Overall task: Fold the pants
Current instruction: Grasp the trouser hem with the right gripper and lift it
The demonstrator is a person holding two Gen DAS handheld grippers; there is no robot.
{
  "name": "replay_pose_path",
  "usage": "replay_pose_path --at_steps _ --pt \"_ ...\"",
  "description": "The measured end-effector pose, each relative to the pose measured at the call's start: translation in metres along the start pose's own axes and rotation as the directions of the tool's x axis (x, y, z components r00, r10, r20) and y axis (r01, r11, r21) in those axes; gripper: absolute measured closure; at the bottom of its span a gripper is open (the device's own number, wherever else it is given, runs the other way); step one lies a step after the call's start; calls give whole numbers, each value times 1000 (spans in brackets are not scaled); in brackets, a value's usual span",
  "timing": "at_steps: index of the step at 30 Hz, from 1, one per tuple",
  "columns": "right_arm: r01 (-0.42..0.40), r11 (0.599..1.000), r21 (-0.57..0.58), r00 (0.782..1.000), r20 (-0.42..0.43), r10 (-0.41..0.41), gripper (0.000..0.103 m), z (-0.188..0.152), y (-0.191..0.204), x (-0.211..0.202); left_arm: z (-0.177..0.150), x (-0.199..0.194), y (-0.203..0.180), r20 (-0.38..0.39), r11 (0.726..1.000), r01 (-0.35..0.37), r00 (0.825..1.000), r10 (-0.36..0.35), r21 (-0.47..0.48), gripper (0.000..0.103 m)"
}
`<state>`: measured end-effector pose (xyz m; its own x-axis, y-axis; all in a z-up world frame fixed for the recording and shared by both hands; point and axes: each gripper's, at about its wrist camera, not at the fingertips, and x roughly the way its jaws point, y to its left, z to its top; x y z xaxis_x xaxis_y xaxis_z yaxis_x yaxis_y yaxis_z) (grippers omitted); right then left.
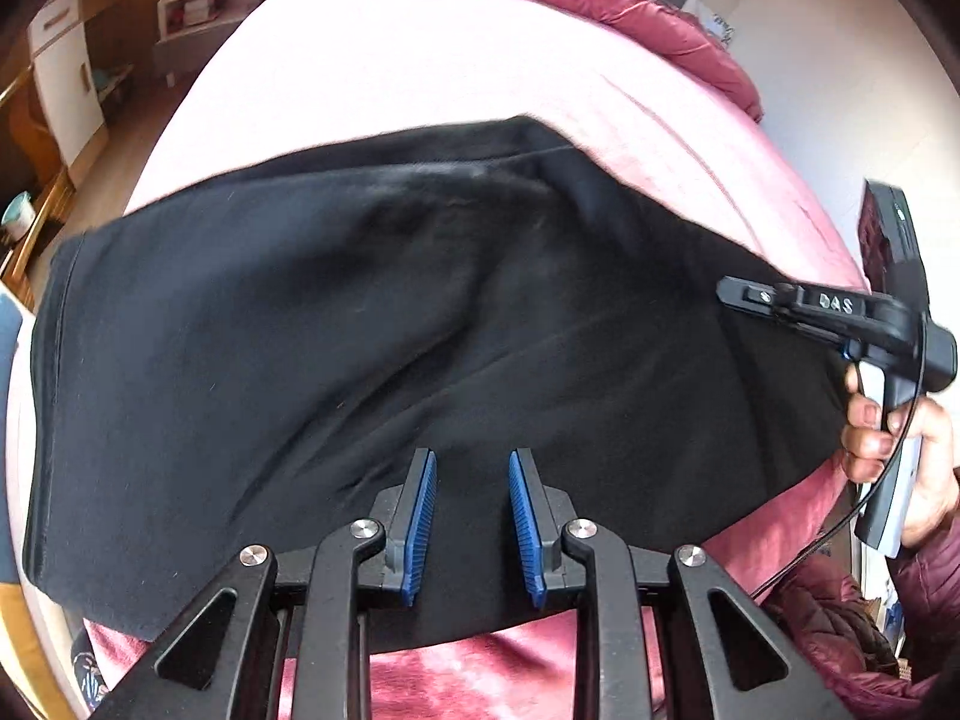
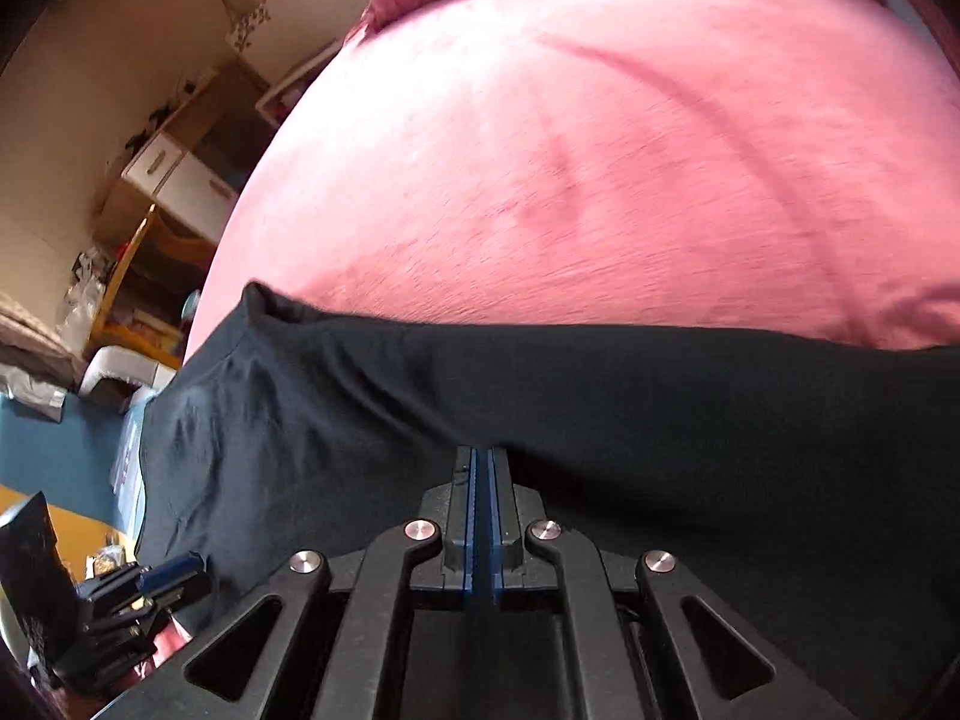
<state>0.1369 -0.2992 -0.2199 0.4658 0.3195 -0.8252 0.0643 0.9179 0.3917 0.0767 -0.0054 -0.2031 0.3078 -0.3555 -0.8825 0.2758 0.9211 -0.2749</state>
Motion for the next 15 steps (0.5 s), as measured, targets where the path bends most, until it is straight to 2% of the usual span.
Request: replay_pose_path --at_steps 4,8,12,14,15 --pt "52 989 138 994 85 -64 99 -15 -60 -54 13 5 -21 11 999 21 1000 -21 42 76" --pt "95 946 311 980 137 -143 98 -30 -137 -104 24 18 -47 -7 995 39 999 -39 91 75" --pt "56 843 535 962 196 -188 90 -70 -222 -159 23 28 -65 -22 990 63 998 -60 124 75" --pt "11 779 627 953 231 -199 74 -94 -258 -182 26 33 -74 -32 988 68 997 -65 136 75" --pt "-2 754 657 948 241 -207 70 -103 -270 -189 28 38 -79 -36 987 71 997 -66 141 75"
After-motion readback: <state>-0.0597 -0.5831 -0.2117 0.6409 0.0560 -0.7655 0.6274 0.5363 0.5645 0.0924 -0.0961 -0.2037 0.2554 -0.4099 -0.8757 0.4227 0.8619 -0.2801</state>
